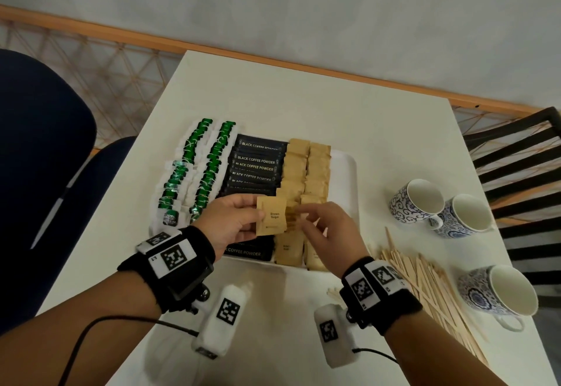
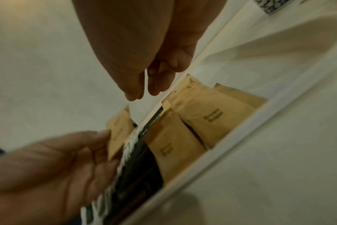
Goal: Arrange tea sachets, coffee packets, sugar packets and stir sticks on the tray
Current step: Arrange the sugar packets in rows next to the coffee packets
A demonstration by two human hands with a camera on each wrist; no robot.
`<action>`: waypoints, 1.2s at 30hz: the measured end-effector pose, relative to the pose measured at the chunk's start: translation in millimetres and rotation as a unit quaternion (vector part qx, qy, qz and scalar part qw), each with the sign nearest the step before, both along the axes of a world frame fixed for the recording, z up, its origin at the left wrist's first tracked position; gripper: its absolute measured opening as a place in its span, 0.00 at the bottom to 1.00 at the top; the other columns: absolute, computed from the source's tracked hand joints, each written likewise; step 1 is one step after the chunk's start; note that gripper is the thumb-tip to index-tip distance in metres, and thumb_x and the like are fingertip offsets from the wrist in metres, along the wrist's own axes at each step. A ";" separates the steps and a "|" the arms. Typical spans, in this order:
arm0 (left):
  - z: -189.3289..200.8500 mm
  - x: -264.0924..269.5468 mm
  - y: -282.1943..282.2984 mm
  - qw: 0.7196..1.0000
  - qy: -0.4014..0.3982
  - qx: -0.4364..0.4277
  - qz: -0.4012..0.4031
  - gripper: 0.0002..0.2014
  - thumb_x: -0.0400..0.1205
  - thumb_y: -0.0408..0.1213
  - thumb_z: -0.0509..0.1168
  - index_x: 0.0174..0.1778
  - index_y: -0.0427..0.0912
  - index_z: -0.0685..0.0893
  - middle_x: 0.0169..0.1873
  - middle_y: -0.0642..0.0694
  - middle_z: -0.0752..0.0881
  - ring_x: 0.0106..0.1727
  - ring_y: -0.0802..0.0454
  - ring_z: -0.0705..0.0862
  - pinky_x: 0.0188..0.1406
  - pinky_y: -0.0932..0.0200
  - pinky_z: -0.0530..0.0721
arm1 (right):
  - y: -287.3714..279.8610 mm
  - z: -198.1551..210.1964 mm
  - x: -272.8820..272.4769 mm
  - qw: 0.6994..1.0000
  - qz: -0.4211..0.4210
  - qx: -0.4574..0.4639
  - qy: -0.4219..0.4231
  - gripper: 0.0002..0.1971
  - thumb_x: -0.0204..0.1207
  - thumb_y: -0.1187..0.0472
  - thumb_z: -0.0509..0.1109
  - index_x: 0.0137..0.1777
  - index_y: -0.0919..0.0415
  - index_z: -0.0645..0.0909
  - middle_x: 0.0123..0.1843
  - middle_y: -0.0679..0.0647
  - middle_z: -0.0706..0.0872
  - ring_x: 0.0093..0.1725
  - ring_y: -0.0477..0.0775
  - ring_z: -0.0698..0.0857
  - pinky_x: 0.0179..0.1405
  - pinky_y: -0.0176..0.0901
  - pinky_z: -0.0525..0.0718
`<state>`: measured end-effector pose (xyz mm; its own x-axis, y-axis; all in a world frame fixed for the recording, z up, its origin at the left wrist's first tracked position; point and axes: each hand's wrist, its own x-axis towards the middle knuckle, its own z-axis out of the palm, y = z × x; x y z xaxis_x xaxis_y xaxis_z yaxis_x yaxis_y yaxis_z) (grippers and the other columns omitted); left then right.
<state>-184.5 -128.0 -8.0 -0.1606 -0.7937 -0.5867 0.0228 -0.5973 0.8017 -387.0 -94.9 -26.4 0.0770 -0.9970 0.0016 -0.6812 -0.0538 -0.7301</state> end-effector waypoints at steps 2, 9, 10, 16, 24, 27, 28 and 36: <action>1.2 -8.3 1.8 1.000 0.000 -0.004 -0.018 0.11 0.80 0.26 0.67 0.53 0.44 0.85 0.44 0.44 0.91 0.40 0.51 0.89 0.36 0.60 0.86 | 0.4 5.7 -2.5 0.998 -0.016 0.009 -0.066 0.14 0.79 0.62 0.67 0.60 0.44 0.82 0.48 0.41 0.82 0.42 0.41 0.81 0.42 0.29 0.79; 4.7 -40.4 9.3 0.999 0.020 -0.016 -0.045 0.08 0.79 0.26 0.68 0.49 0.44 0.84 0.42 0.44 0.88 0.38 0.52 0.87 0.32 0.60 0.86 | 7.4 20.5 -9.1 0.956 -0.059 0.112 -0.265 0.21 0.78 0.75 0.60 0.60 0.50 0.83 0.39 0.52 0.86 0.36 0.46 0.84 0.38 0.37 0.85; 5.1 -44.6 10.2 0.999 0.021 -0.014 -0.041 0.08 0.79 0.27 0.69 0.49 0.44 0.84 0.41 0.44 0.88 0.36 0.52 0.87 0.30 0.61 0.85 | 8.5 22.3 -10.8 0.949 -0.053 0.114 -0.289 0.22 0.77 0.77 0.61 0.59 0.52 0.84 0.38 0.54 0.86 0.36 0.47 0.84 0.36 0.37 0.84; 7.5 -68.8 15.3 0.999 0.027 0.000 -0.030 0.05 0.79 0.27 0.69 0.48 0.40 0.83 0.39 0.40 0.86 0.38 0.45 0.86 0.31 0.56 0.87 | 12.9 22.6 -15.9 0.947 -0.040 0.121 -0.296 0.21 0.71 0.69 0.76 0.58 0.44 0.84 0.48 0.52 0.82 0.38 0.52 0.84 0.39 0.43 0.87; 4.8 -71.1 17.5 0.994 -0.036 -0.047 -0.091 0.07 0.80 0.27 0.67 0.44 0.45 0.81 0.41 0.44 0.83 0.39 0.50 0.84 0.37 0.54 0.88 | 16.0 20.1 -37.4 0.934 -0.042 0.168 -0.313 0.12 0.65 0.70 0.80 0.38 0.56 0.81 0.31 0.54 0.83 0.27 0.53 0.78 0.30 0.42 0.78; -0.9 -68.6 13.5 0.924 -0.220 -0.200 -0.239 0.07 0.78 0.34 0.69 0.46 0.51 0.81 0.45 0.52 0.81 0.46 0.54 0.82 0.52 0.53 0.85 | 21.2 14.0 -50.9 0.939 -0.073 0.161 -0.296 0.11 0.66 0.72 0.79 0.39 0.61 0.80 0.30 0.56 0.81 0.26 0.52 0.76 0.28 0.41 0.76; -0.3 -68.8 12.8 0.864 -0.293 -0.260 -0.316 0.07 0.78 0.39 0.70 0.49 0.52 0.82 0.48 0.54 0.80 0.50 0.55 0.80 0.55 0.55 0.82 | 23.4 12.5 -55.5 0.946 -0.074 0.159 -0.274 0.09 0.68 0.72 0.78 0.41 0.61 0.81 0.30 0.55 0.81 0.26 0.51 0.77 0.29 0.41 0.76; -3.2 -91.2 9.6 0.615 -0.493 -0.408 -0.461 0.20 0.77 0.55 0.67 0.60 0.48 0.79 0.60 0.49 0.73 0.63 0.48 0.70 0.60 0.54 0.69 | 38.5 3.6 -73.9 0.979 -0.055 0.163 -0.107 0.10 0.75 0.62 0.72 0.43 0.42 0.87 0.36 0.43 0.88 0.35 0.40 0.82 0.38 0.31 0.78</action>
<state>-275.7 -118.4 -11.2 -0.6478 -0.7273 -0.2267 -0.7618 0.6172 0.1969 -460.8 -56.5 -22.8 0.0015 -0.9496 -0.3135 -0.4989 0.2710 -0.8232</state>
